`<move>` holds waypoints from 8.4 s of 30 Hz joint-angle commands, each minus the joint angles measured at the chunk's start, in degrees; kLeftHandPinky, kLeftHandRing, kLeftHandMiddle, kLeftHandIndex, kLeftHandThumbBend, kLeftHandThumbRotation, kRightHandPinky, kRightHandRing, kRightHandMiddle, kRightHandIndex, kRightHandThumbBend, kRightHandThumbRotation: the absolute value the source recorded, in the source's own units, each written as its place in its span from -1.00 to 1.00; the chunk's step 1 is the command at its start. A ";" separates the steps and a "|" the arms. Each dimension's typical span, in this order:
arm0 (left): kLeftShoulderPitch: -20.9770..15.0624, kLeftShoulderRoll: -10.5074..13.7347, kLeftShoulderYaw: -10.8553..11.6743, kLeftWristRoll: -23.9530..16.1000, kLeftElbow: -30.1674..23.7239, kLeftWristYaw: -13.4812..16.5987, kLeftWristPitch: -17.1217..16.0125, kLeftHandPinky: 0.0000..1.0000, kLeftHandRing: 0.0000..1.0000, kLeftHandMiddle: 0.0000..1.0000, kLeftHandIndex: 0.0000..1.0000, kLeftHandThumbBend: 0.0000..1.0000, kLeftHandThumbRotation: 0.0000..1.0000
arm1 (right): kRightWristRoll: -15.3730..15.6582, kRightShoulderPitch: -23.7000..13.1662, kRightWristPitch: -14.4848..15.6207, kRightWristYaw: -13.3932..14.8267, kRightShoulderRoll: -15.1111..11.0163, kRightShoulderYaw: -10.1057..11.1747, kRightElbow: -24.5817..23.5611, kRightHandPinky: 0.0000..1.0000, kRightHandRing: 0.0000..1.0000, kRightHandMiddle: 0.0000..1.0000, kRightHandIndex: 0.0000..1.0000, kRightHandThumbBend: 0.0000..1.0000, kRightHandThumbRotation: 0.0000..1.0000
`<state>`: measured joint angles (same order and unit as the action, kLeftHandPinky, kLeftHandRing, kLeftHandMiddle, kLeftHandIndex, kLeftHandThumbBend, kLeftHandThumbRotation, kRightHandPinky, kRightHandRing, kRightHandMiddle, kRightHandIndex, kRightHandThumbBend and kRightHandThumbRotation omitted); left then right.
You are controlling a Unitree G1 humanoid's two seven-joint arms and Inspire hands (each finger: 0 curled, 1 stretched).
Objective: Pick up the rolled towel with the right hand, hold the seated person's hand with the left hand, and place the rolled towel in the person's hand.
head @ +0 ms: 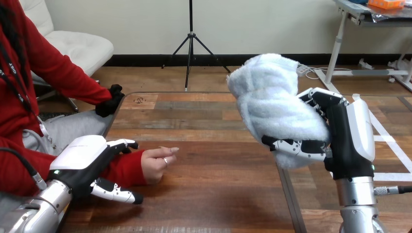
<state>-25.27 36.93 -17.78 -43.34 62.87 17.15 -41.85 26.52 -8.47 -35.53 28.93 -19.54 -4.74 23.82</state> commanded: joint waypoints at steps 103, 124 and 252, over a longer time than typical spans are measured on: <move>-6.60 -0.97 -8.00 -0.50 3.96 16.36 -3.02 -0.33 -0.32 -0.21 -0.12 0.48 -0.73 | -4.85 1.32 0.50 -7.79 5.20 5.13 -9.82 -0.91 -0.83 -0.76 -0.77 0.20 -1.00; -5.99 -0.82 -7.00 0.50 0.93 17.82 -6.57 -0.38 -0.34 -0.23 -0.15 0.45 -0.89 | -3.54 -0.28 0.43 -7.75 6.16 4.16 -5.39 -0.90 -0.83 -0.75 -0.77 0.21 -1.00; -2.01 -7.46 0.21 12.83 -23.04 -2.33 -12.17 -0.31 -0.24 -0.15 -0.08 0.59 -0.78 | 1.39 -10.79 -3.14 -7.95 12.73 -9.00 25.37 -0.88 -0.80 -0.73 -0.73 0.19 -1.00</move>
<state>-22.52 33.91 -18.39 -32.75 47.40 15.08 -50.27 27.42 -13.58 -36.77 20.38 -8.65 -12.48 48.47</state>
